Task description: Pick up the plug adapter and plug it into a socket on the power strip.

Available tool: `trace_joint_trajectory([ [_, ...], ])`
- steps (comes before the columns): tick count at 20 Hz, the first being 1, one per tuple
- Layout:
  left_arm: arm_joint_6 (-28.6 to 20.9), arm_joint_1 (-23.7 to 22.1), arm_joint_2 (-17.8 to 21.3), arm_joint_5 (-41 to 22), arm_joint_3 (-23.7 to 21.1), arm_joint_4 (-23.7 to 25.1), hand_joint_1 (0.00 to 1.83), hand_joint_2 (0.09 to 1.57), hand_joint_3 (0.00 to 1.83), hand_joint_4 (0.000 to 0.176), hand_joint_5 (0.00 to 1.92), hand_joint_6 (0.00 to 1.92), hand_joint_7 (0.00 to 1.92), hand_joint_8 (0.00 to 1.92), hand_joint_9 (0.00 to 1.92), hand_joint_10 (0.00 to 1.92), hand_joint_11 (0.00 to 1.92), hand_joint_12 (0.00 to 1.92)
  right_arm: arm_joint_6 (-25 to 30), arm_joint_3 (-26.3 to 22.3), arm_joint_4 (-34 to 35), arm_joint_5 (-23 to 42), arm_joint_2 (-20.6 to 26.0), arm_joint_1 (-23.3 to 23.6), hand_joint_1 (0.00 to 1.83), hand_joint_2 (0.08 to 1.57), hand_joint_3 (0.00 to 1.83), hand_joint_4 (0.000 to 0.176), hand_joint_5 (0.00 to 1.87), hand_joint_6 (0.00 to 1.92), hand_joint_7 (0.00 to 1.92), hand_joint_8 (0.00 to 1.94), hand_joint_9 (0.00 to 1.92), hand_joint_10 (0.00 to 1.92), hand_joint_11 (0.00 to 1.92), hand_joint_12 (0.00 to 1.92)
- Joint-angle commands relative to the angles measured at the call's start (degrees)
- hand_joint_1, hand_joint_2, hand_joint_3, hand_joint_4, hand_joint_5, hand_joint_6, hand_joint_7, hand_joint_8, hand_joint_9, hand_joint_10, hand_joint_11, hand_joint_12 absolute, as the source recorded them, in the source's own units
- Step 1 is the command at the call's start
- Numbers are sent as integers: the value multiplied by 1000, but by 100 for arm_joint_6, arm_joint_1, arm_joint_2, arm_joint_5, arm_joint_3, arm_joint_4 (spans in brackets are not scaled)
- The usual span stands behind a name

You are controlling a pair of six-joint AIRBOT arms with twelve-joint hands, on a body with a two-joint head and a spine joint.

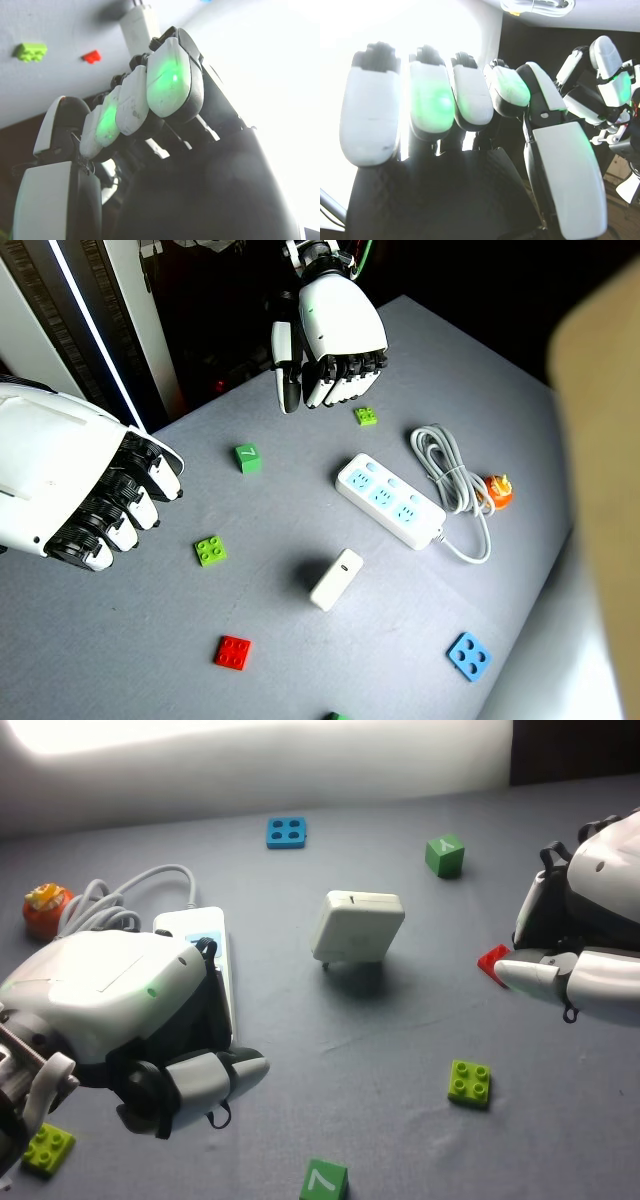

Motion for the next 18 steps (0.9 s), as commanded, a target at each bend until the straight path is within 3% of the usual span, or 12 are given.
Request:
trace_joint_trajectory([
  [1, -13, -51, 46, -362, -14, 277, 0, 1164, 193, 0, 75, 40, 76, 44, 41, 49, 0, 269, -19, -30, -119, 535, 20, 21, 43, 1175, 226, 0, 87, 36, 92, 51, 81, 28, 0, 310],
  [2, -11, -56, 48, -353, -14, 268, 0, 1164, 193, 0, 75, 40, 76, 44, 41, 49, 0, 269, -28, -29, -119, 561, 20, 14, 43, 1175, 226, 0, 87, 36, 92, 51, 81, 28, 0, 310],
  [3, 8, -64, 50, -330, -10, 230, 0, 1243, 37, 0, 82, 3, 86, 3, 47, 5, 0, 192, -88, -28, -119, 648, 11, 8, 26, 1277, 25, 0, 102, 5, 114, 7, 104, 6, 0, 355],
  [7, 154, -113, 89, -176, 25, 219, 0, 1259, 7, 0, 56, 2, 58, 2, 25, 4, 0, 120, -377, -25, -115, 1153, -11, -18, 0, 1292, 2, 0, 121, 5, 121, 1, 103, 1, 0, 304],
  [9, 265, -121, 109, 35, 34, 140, 0, 1256, 1, 0, 95, 1, 94, 0, 58, 2, 0, 173, -453, 4, -115, 1270, -24, 8, 2, 1306, 3, 0, 113, 2, 110, 0, 96, 0, 0, 259],
  [11, 719, -180, 153, 190, -33, -220, 0, 1268, 3, 0, 88, 1, 86, 0, 49, 1, 0, 110, -460, 133, -109, 1216, -98, 88, 38, 1301, 0, 0, 115, 3, 121, 5, 102, 3, 0, 253],
  [13, 1146, -238, 166, 367, -63, -697, 0, 1260, 0, 0, 82, 1, 71, 1, 43, 1, 0, 83, -460, 439, 272, 728, -280, 319, 24, 1302, 0, 0, 144, 10, 148, 9, 122, 6, 0, 299],
  [18, 1179, -49, 160, 381, 26, -866, 0, 1261, 1, 0, 63, 2, 44, 1, 9, 0, 0, 1, -454, 1360, 829, -434, -914, 941, 108, 1280, 0, 0, 151, 0, 154, 1, 132, 2, 0, 357],
])
